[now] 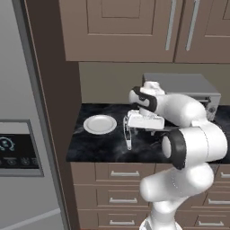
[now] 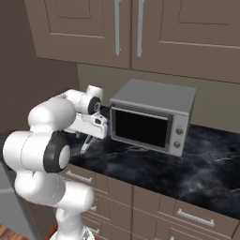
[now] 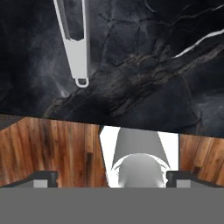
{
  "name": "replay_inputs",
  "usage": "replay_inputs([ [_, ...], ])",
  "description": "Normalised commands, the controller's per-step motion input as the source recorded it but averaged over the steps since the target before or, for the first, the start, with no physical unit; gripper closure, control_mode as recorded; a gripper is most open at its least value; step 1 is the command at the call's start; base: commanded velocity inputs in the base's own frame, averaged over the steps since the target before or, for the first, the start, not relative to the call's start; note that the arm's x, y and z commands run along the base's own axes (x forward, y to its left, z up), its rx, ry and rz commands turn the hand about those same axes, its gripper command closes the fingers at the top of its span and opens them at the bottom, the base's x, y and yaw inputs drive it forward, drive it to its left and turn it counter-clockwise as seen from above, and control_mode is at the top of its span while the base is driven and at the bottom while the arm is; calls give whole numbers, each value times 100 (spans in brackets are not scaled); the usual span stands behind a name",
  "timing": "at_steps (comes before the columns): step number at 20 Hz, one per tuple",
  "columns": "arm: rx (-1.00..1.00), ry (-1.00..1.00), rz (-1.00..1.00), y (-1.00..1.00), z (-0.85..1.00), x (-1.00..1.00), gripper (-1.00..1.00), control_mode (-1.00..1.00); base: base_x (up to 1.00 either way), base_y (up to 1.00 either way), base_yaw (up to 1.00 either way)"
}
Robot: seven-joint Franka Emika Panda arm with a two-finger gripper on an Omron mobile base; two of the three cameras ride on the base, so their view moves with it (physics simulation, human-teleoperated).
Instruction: Pick up the tongs from the counter and place them near the plate next to the oven.
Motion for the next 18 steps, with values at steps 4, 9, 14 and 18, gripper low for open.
replay_inputs([
  [4, 6, 0, 1, -9, 100, -100, -100, -100, 0, 0, 0],
  [9, -2, 0, 21, 40, 100, -100, -100, -100, 0, 0, 0],
  [14, -2, -8, 12, 15, 91, -100, -100, -100, 0, 0, 0],
  [18, 0, -22, 1, 1, 88, -100, -100, -100, 0, 0, 0],
])
